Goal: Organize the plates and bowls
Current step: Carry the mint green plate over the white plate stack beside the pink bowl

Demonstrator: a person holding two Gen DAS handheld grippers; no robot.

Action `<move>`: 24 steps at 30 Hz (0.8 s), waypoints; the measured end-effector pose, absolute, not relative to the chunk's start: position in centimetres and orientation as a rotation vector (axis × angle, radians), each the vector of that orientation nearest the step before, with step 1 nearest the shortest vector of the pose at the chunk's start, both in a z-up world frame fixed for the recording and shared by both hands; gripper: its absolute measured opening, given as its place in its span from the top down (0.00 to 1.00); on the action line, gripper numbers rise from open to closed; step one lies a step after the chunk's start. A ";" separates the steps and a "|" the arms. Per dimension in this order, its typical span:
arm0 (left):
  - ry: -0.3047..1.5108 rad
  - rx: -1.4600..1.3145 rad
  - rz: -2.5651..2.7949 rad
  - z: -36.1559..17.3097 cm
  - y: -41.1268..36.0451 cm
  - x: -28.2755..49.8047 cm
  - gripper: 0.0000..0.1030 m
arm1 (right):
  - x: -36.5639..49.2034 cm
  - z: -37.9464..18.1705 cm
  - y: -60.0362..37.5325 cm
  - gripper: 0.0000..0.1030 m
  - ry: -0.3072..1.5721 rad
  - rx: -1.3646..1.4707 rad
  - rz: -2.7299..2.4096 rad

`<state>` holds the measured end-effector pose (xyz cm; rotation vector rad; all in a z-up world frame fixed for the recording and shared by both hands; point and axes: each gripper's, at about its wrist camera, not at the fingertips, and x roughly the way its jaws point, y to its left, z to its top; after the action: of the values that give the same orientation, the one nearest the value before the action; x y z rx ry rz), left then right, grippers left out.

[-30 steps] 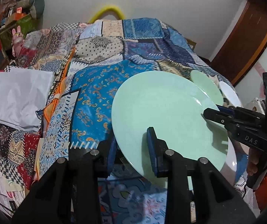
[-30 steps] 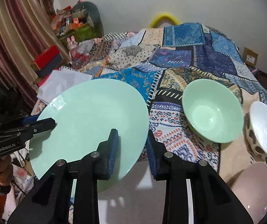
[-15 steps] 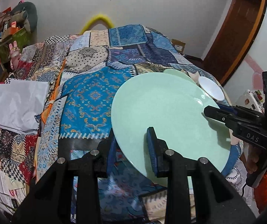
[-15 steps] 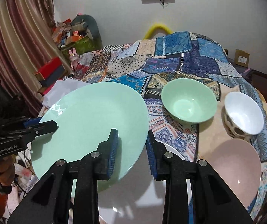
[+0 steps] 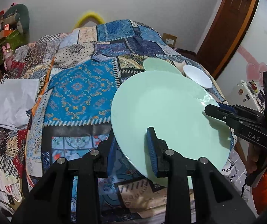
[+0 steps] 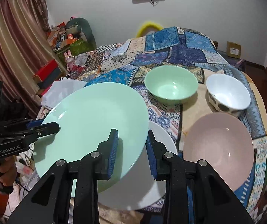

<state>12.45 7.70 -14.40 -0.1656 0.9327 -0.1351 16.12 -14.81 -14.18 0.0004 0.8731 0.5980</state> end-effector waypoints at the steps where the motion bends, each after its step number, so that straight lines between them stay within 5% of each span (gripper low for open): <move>1: 0.937 -0.166 -0.139 -14.6 7.5 12.4 0.71 | 16.0 -14.4 -15.1 0.73 0.876 0.003 0.595; 24: 1.056 -0.159 -0.168 -20.0 4.2 13.3 0.71 | 15.2 -19.4 -17.9 0.73 0.996 0.073 0.551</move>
<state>13.27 4.22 -19.98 -0.1585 1.0563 -0.1681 15.18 -17.88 -19.35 0.0725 0.9963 0.5513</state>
